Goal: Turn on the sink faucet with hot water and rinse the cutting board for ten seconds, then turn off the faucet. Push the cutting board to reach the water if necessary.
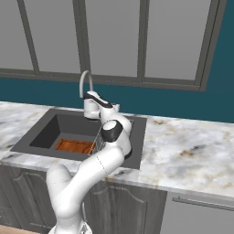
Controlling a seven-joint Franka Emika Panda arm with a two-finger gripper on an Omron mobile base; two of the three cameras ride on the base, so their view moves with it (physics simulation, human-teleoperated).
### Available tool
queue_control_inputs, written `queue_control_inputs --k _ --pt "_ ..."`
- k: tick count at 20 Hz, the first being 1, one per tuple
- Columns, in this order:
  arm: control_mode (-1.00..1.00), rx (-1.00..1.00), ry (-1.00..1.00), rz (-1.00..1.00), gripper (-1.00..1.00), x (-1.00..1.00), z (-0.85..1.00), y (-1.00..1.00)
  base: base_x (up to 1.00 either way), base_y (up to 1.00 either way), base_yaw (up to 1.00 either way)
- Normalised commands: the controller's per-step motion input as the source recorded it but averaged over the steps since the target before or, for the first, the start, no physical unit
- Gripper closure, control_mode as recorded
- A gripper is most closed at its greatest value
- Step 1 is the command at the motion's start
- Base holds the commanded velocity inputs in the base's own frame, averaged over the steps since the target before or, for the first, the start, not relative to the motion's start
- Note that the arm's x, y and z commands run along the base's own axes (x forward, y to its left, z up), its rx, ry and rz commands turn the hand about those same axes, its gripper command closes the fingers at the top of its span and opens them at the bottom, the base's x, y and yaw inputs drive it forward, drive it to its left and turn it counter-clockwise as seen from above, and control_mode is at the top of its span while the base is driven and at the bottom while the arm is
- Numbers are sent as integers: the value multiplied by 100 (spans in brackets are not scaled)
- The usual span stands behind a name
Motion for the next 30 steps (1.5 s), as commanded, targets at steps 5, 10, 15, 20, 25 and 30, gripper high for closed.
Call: queue_control_inputs --k 5,10,15,20,25,30 --pt "-100 0 0 0 -100 10 0 0 0 0 0" --pt "-100 0 0 0 -100 7 0 0 0 0 0" --pt "-100 0 0 0 -100 6 0 1 0 0 0" --pt "-100 0 0 0 -100 13 -1 2 0 0 0" --pt "-100 0 0 0 -100 5 0 0 0 0 0" --pt "-100 0 0 0 -100 5 0 0 0 0 0"
